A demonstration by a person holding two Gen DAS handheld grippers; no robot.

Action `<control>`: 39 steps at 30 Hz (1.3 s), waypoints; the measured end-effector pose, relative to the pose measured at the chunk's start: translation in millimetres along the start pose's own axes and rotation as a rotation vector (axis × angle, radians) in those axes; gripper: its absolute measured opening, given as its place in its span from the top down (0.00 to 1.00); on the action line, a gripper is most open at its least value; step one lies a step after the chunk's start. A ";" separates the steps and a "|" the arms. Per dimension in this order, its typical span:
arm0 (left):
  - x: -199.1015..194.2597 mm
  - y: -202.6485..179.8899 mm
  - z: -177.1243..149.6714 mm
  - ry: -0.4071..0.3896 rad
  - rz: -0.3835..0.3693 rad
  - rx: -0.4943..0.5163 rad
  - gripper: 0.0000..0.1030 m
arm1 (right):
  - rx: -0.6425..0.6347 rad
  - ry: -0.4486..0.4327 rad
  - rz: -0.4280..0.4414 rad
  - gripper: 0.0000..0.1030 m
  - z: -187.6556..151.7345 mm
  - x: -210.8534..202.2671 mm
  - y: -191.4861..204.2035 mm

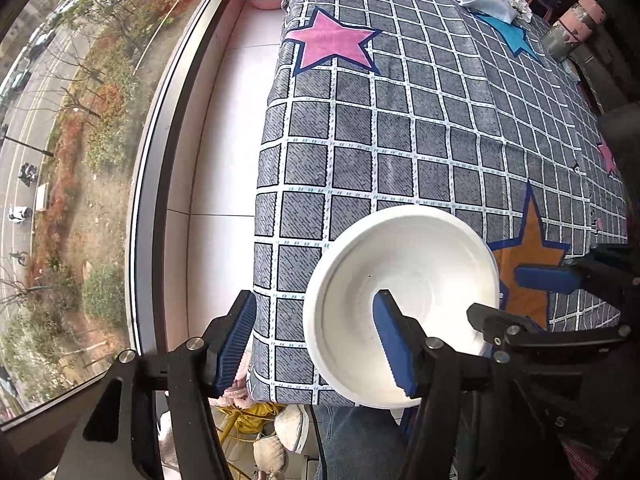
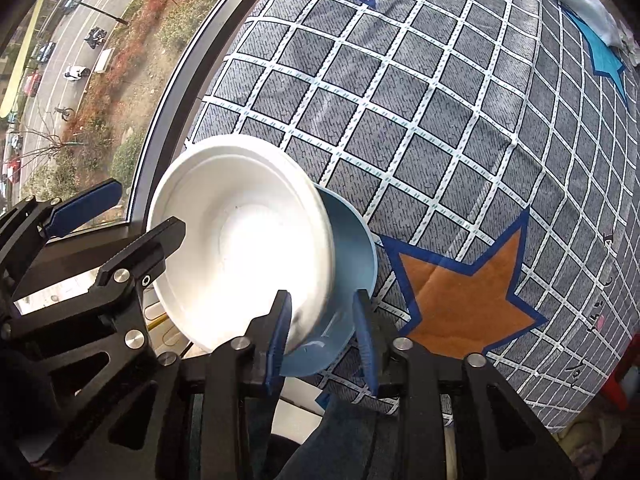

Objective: Organize plates and bowls
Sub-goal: 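Lower the white bowl onto the light blue plate and open the right tool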

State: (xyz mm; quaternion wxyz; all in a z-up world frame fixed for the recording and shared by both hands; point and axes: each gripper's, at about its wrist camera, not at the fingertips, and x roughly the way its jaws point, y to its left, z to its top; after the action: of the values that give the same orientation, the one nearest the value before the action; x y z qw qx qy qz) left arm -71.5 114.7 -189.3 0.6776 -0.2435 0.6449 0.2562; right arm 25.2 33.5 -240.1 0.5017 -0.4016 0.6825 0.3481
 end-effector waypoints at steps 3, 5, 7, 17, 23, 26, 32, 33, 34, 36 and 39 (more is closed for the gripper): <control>-4.1 9.6 2.2 -0.014 -0.039 -0.009 0.19 | 0.050 -0.046 -0.019 0.13 -2.0 -11.8 -18.1; -8.2 11.4 3.7 -0.022 -0.082 0.001 0.17 | 0.086 -0.069 0.022 0.12 -4.4 -20.8 -28.7; -13.2 8.1 5.5 -0.033 -0.081 0.029 0.08 | 0.108 -0.097 0.041 0.00 -6.6 -29.6 -35.5; -31.9 -28.9 11.3 -0.065 -0.066 0.247 0.00 | 0.106 -0.215 0.008 0.00 -19.6 -77.4 -37.8; -29.2 -55.4 9.2 -0.062 -0.021 0.386 0.00 | 0.171 -0.180 0.027 0.00 -39.1 -63.6 -40.3; -29.0 -61.5 6.0 -0.060 -0.018 0.428 0.00 | 0.209 -0.183 0.034 0.00 -46.4 -61.7 -44.0; -32.7 -63.5 8.1 -0.077 -0.009 0.441 0.00 | 0.240 -0.196 0.038 0.00 -52.9 -63.9 -45.8; -33.8 -63.3 8.5 -0.081 -0.009 0.439 0.00 | 0.241 -0.199 0.035 0.00 -53.2 -64.8 -46.0; -34.4 -63.2 8.9 -0.084 -0.010 0.437 0.00 | 0.241 -0.202 0.032 0.00 -53.4 -65.8 -46.0; -34.9 -63.0 9.2 -0.087 -0.009 0.435 0.00 | 0.238 -0.206 0.027 0.00 -53.1 -67.6 -45.8; -34.9 -62.1 9.3 -0.086 -0.015 0.427 0.00 | 0.232 -0.208 0.019 0.00 -52.4 -69.2 -45.0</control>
State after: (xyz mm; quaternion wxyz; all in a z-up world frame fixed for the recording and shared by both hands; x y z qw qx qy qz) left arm -24.8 73.1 -154.0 0.7425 -0.0882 0.6533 0.1191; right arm 56.4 -18.3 -163.3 0.6092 -0.2962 0.6664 0.3115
